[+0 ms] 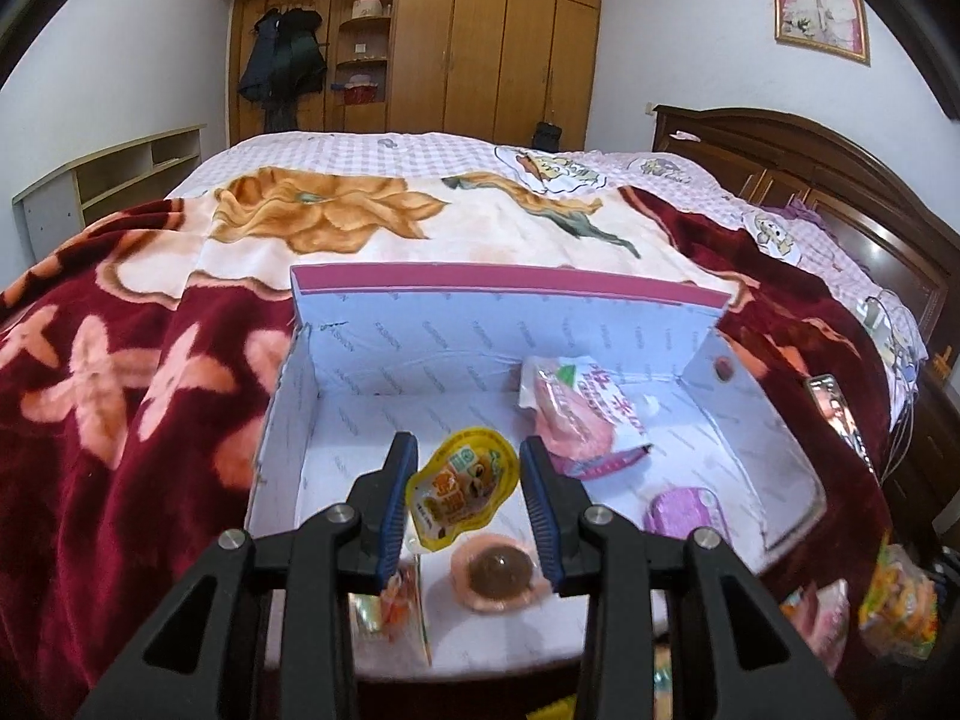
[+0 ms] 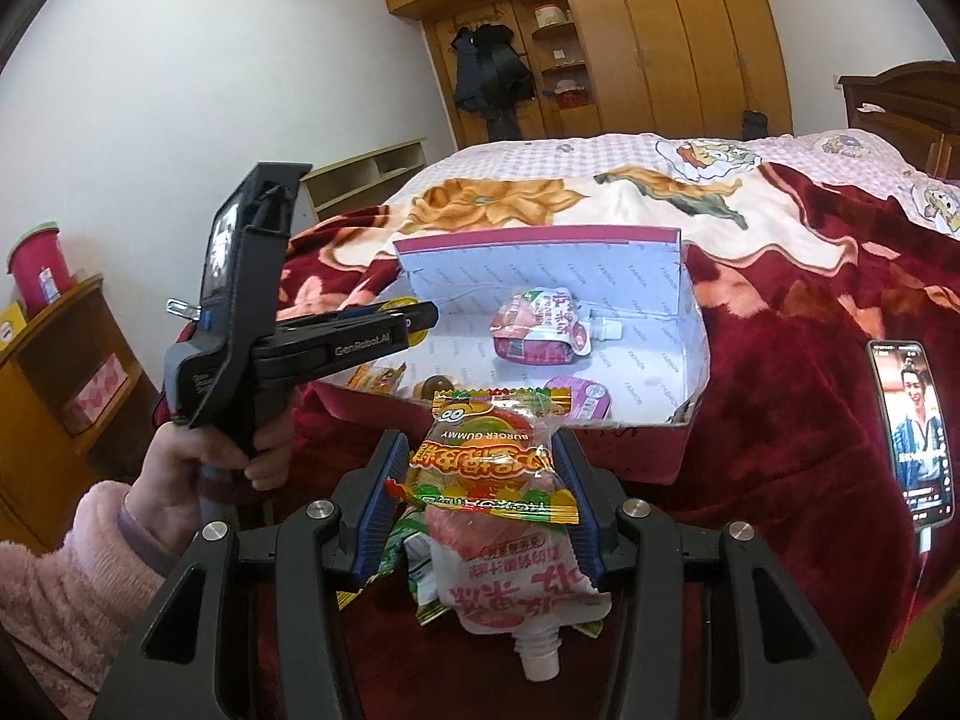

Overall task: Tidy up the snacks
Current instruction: 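Lower the jelly cup into the box with the left tool while the right lowers the gummy packet, then open the left tool over the jelly cup while the right releases the gummy packet, then withdraw both open tools from the box toward the snack pile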

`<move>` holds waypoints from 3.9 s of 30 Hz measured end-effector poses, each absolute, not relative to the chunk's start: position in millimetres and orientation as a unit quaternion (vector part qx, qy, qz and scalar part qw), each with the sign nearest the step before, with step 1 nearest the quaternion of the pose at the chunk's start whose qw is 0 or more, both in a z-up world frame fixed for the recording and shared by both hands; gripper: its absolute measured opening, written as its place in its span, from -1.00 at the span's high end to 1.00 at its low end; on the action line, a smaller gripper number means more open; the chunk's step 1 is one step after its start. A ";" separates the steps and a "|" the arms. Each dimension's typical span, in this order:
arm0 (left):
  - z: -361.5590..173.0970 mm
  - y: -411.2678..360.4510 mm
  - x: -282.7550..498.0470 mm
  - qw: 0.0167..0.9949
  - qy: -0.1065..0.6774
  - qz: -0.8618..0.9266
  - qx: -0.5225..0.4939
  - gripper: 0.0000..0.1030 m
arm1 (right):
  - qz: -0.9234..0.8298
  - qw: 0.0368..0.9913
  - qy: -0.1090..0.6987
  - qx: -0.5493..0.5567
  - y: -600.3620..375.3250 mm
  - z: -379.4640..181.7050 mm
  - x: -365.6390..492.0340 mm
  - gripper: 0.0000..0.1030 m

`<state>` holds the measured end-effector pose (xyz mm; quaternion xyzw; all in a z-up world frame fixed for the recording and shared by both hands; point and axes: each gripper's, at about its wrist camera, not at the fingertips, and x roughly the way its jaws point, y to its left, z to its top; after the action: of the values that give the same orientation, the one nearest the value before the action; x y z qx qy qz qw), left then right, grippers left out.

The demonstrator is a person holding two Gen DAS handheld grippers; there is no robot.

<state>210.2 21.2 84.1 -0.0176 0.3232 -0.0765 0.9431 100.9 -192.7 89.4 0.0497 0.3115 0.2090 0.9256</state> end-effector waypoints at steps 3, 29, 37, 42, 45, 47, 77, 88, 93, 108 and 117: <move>79.9 24.1 219.9 0.941 0.329 -0.072 -0.023 0.28 | 0.203 0.927 0.311 0.048 -195.0 91.5 105.3 0.02; 56.5 29.3 248.0 0.927 0.371 -0.050 -0.032 0.25 | 0.175 0.926 0.327 0.064 -207.8 78.9 156.0 0.02; 53.9 27.3 250.8 0.924 0.379 -0.048 -0.024 0.19 | 0.169 0.922 0.341 0.072 -210.7 70.7 175.4 0.02; 53.6 27.1 250.7 0.924 0.379 -0.048 -0.024 0.19 | 0.163 0.923 0.341 0.070 -210.0 71.8 191.4 0.02; 53.6 27.2 250.7 0.924 0.379 -0.049 -0.024 0.19 | 0.163 0.922 0.345 0.074 -209.1 70.9 201.6 0.02; 53.3 27.2 251.0 0.924 0.379 -0.049 -0.024 0.19 | 0.159 0.921 0.349 0.073 -207.7 68.9 209.2 0.02; 50.8 26.0 249.3 0.924 0.377 -0.051 -0.026 0.18 | 0.140 0.916 0.369 0.068 -201.8 57.4 237.6 -0.21; 64.5 28.7 233.8 0.930 0.362 -0.051 -0.029 0.18 | 0.147 0.919 0.359 0.071 -202.8 70.1 227.0 -0.21; 77.9 28.1 219.9 0.935 0.350 -0.057 -0.029 0.13 | 0.156 0.920 0.352 0.077 -201.3 77.1 217.6 -0.21; 103.3 23.6 169.0 0.942 0.326 -0.080 -0.022 0.05 | 0.177 0.920 0.338 0.090 -196.6 92.6 176.7 -0.22; 105.0 26.0 144.2 0.940 0.329 -0.088 -0.032 0.04 | 0.182 0.920 0.335 0.096 -199.3 94.1 157.0 -0.22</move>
<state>144.2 26.0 105.0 -0.0323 0.3290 -0.0877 0.9397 157.0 -199.3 94.1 0.0955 0.3352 0.1815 0.9195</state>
